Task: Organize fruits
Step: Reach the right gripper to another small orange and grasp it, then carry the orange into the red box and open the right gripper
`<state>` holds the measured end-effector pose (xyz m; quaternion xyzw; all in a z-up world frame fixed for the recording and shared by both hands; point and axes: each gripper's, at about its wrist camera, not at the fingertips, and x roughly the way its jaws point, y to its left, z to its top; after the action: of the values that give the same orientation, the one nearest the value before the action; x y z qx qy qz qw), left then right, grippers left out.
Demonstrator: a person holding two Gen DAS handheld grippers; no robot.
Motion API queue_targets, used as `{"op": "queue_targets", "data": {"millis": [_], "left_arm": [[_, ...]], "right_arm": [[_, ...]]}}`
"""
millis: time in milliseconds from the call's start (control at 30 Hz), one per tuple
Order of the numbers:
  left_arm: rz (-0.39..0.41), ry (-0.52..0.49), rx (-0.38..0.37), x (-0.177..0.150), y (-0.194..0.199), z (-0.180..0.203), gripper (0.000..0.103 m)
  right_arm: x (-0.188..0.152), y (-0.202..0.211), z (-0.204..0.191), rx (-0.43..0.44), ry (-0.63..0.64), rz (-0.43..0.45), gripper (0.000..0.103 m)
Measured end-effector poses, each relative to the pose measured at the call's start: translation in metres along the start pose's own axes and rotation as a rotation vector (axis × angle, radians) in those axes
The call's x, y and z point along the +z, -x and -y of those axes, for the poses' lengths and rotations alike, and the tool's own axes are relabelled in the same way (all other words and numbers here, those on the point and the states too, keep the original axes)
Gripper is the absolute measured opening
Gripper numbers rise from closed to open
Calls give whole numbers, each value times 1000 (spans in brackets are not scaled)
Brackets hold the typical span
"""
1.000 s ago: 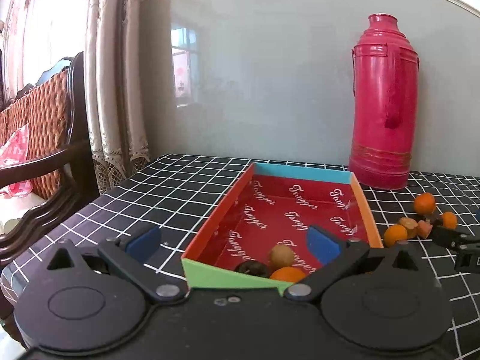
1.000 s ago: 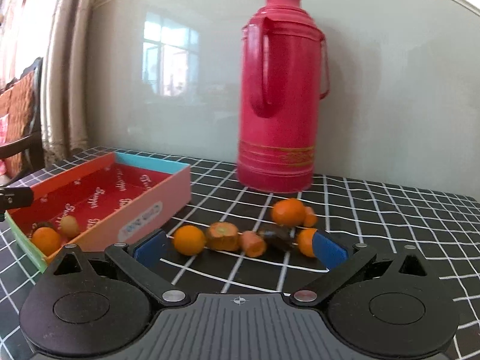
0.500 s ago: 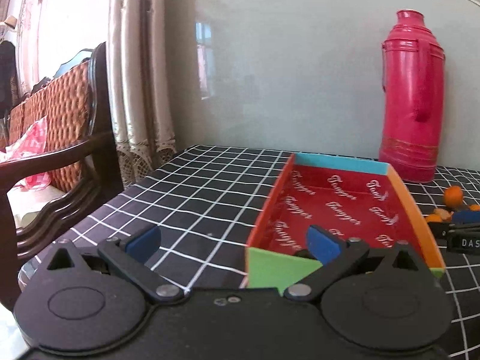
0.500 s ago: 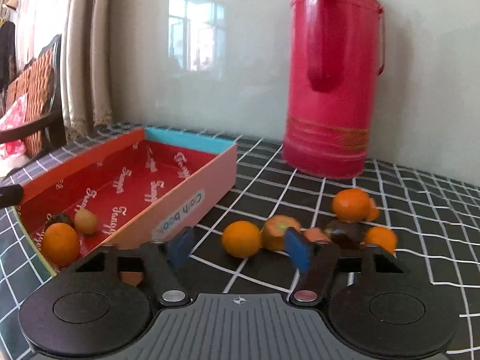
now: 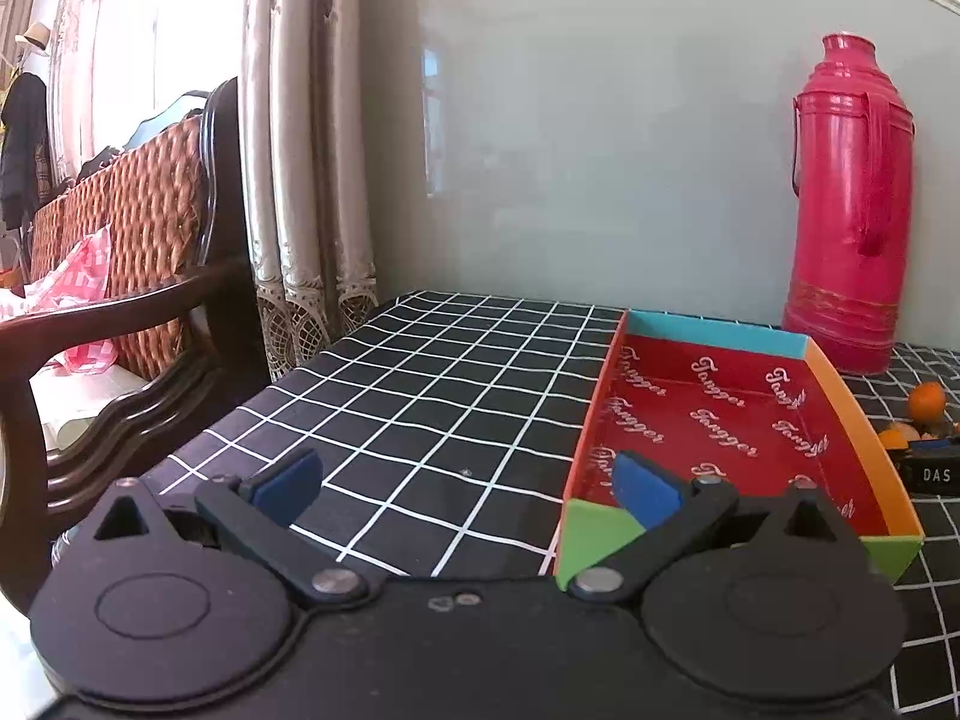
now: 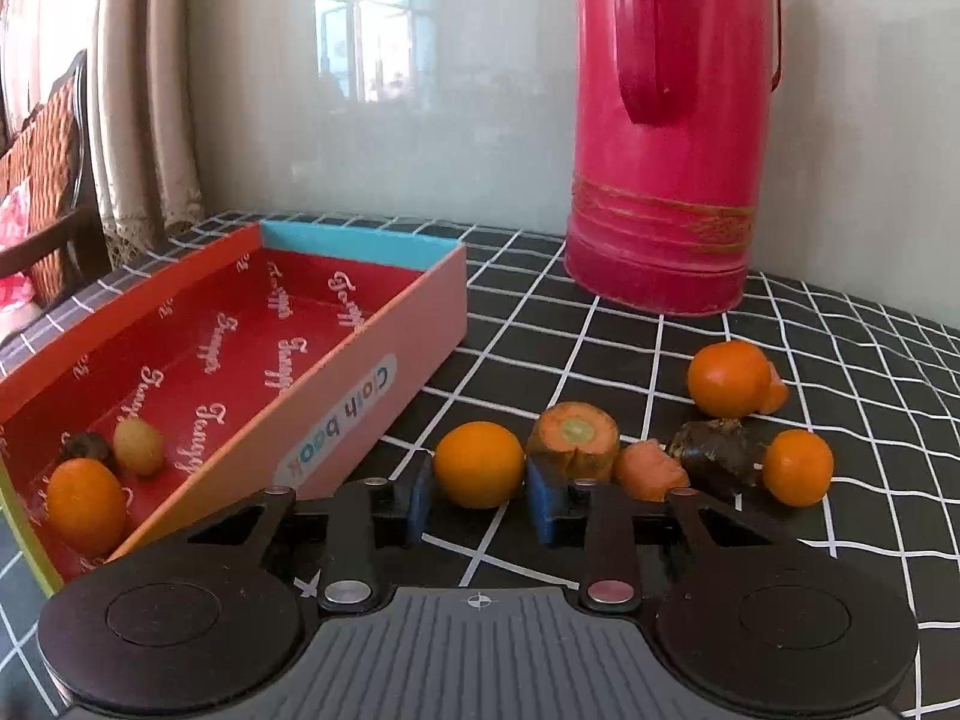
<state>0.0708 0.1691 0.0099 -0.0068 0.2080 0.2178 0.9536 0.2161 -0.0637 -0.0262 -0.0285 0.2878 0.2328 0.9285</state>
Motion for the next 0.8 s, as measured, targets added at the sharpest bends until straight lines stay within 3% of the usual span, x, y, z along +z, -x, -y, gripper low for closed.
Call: {"op": "queue_targets", "data": {"millis": [200,500,600,633,800], "left_arm": [[-1,-17,14,-1,5,-4,97],[-12,-19,25,-1,7,-9,97],[-10,-23,18,-1,8,-7,97],[-9,-24,15,-1,8,-6,97],[-1,-3,-7,2,11,-2,97]], "right_arm": [[10,39,-12,62,1,172,34],[4,45,-70,185,120,198,35],[-3,53,-76,132,151,290,93],[-5,58,-73,149,138,316,94],[-6,71,-45,71,54,383,94]]}}
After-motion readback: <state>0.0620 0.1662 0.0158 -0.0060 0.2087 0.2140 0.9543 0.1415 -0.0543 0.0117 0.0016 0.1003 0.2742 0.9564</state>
